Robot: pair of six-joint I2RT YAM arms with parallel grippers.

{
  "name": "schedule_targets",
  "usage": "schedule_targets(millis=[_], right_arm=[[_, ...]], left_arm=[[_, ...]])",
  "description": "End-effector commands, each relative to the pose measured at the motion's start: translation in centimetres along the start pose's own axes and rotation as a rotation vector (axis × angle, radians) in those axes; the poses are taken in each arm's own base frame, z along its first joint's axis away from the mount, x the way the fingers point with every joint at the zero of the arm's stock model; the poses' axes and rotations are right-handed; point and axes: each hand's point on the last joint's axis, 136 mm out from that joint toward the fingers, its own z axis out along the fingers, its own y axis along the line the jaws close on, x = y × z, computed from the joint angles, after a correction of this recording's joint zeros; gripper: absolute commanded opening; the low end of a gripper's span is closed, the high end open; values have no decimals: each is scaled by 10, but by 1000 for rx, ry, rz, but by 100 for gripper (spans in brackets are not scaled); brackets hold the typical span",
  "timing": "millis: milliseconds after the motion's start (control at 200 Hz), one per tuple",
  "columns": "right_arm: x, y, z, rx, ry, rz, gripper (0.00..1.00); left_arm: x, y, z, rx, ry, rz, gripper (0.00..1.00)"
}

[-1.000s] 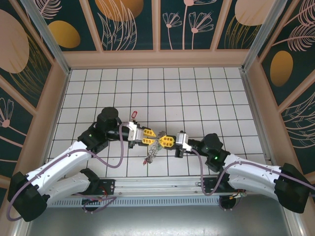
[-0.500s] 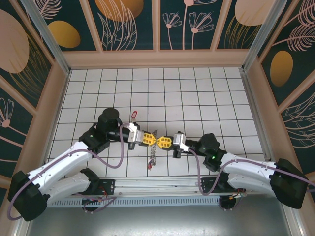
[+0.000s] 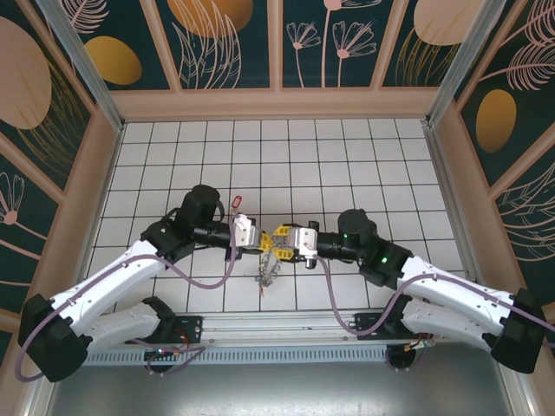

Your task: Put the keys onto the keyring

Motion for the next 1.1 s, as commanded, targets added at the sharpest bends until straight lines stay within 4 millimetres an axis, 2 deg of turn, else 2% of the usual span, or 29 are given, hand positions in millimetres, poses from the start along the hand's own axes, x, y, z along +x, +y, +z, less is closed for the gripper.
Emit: schedule_targets(millis=[0, 360, 631, 721, 801, 856, 866, 916, 976, 1096], right_arm=[[28, 9, 3, -69, 153, 3, 39], [44, 7, 7, -70, 194, 87, 31], [37, 6, 13, -79, 150, 91, 25], [42, 8, 16, -93, 167, 99, 19], [45, 11, 17, -110, 174, 106, 0], [45, 12, 17, -110, 170, 107, 0], [46, 12, 17, -108, 170, 109, 0], [43, 10, 15, -83, 147, 108, 0], [37, 7, 13, -48, 93, 112, 0], [22, 5, 6, -1, -13, 134, 0]], left_arm=[[0, 2, -2, 1, 45, 41, 0], [-2, -3, -2, 37, 41, 51, 0], [-3, -5, -1, 55, 24, 44, 0], [-5, -6, -1, 58, 11, 48, 0], [-7, -6, -1, 56, 8, 48, 0], [-7, -5, -2, 50, 8, 46, 0], [-7, -5, -2, 49, 9, 45, 1], [-8, -3, -2, 31, 2, 37, 25], [-11, -5, -4, 27, -24, 12, 38], [-16, -11, -9, -11, -95, -43, 50]])
